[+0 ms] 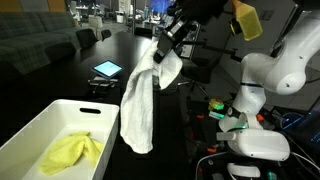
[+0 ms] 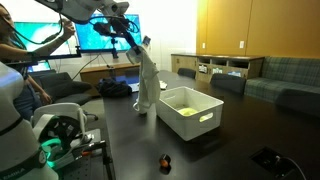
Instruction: Pick up the yellow towel and put it in the bucket, pick up the marker and put it in the cup, pick up the white towel and put it in the bucket, finally pick up the black masking tape and put it in the cup
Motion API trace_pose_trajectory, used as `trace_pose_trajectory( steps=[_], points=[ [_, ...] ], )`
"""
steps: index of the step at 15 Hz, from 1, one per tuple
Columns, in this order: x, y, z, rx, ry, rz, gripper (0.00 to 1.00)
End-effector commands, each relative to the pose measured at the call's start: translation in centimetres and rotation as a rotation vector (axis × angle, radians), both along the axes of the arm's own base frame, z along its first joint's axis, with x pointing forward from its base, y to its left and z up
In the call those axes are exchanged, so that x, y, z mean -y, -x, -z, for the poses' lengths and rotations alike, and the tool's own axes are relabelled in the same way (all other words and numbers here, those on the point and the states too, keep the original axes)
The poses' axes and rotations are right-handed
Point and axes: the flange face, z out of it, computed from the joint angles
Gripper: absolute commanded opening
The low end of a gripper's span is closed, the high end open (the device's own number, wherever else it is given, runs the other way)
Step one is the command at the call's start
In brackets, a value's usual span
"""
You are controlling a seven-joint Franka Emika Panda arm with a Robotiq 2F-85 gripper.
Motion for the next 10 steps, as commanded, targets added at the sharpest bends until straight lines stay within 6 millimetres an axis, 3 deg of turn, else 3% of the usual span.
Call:
trace_pose_trajectory(
  steps=[1, 3, 4, 6, 10],
  points=[
    [-0.5, -0.5, -0.9, 0.015, -0.034, 0.013, 0.11],
    [-0.5, -0.5, -0.8, 0.01, -0.038, 0.016, 0.11],
    [1.6, -6.5, -1.9, 0.011, -0.032, 0.02, 0.11],
    [2.9, -8.7, -1.9, -0.015, -0.026, 0.017, 0.1],
    [6.7, -16.2, -0.6, -0.24, -0.043, -0.121, 0.09]
  ],
)
